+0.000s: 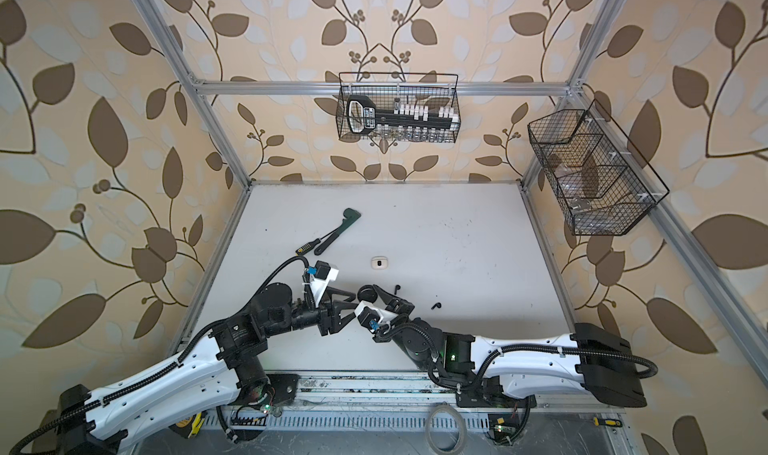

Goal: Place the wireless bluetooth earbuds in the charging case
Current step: 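Carry the black case to the left gripper while the left gripper closes on it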

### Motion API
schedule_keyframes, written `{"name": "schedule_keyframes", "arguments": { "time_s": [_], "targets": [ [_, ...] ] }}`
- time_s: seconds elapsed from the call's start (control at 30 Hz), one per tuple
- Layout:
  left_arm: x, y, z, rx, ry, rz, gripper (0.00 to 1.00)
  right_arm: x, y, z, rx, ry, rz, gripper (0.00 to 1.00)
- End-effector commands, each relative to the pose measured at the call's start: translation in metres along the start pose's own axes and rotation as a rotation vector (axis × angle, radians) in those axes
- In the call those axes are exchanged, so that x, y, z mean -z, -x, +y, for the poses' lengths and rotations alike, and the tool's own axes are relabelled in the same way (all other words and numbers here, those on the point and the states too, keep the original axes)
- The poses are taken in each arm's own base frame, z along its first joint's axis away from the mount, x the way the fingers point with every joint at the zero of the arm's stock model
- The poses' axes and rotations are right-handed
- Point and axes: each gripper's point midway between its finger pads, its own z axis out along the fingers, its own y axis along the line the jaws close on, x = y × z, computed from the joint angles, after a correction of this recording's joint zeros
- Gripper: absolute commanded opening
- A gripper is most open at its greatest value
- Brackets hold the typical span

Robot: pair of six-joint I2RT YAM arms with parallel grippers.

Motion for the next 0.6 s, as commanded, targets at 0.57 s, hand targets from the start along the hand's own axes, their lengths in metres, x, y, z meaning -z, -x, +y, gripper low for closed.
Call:
{"name": "schedule_keyframes", "arguments": {
  "time_s": [0.57],
  "targets": [
    [0.004,0.017,-0.021,-0.026,-0.081,-0.046,0.40,-0.003,0.031,0.011,-0.023,0.017,-0.079,0.19]
  ]
}}
